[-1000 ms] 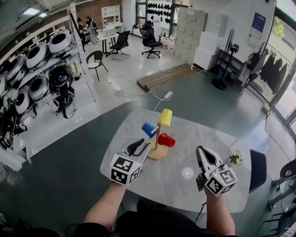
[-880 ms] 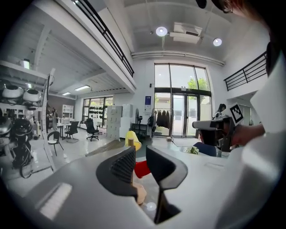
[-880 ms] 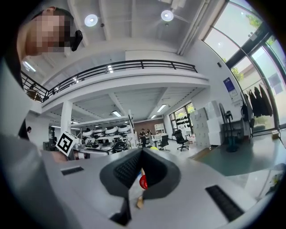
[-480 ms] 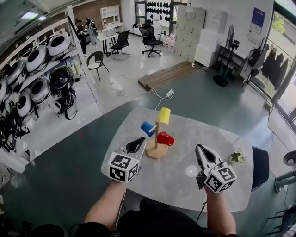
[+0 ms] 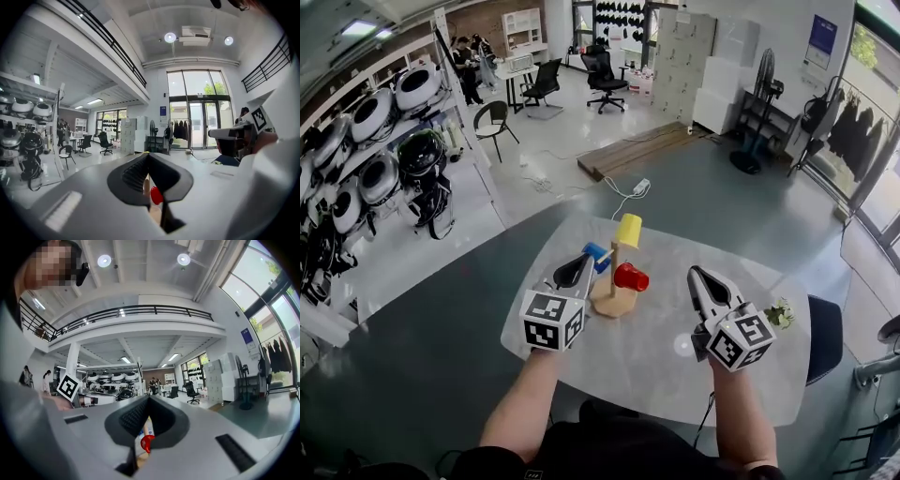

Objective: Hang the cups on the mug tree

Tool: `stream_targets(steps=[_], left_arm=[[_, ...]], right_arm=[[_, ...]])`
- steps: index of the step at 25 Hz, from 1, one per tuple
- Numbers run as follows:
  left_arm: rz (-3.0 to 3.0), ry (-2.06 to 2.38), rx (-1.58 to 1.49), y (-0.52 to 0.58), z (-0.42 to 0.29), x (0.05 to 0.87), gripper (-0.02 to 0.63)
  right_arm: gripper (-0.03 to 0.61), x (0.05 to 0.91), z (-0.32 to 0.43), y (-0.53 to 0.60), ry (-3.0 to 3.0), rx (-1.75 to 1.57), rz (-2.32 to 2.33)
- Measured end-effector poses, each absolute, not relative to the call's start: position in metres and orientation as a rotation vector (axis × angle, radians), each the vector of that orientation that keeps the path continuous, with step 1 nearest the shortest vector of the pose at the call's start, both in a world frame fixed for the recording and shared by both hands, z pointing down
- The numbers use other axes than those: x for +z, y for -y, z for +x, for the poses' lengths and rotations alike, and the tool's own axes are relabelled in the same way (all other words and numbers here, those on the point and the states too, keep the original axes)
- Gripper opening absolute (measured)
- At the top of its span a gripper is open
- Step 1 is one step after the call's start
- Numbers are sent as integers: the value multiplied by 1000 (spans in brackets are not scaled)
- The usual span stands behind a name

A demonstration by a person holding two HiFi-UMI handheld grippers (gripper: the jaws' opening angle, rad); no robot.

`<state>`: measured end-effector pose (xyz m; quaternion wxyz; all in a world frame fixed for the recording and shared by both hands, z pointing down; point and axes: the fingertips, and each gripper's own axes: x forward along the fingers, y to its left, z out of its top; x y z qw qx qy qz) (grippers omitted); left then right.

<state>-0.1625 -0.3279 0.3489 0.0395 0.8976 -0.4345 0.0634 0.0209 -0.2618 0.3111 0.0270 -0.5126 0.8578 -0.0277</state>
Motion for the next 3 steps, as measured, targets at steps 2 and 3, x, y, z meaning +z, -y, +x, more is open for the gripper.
stream_targets(steps=[2, 3], left_arm=[[2737, 1343, 205, 327, -166, 354, 12], [2729, 1348, 211, 326, -167, 357, 12]], right_arm=[[11, 315, 19, 258, -2644, -101, -1581], [11, 318, 18, 257, -2641, -110, -1582]])
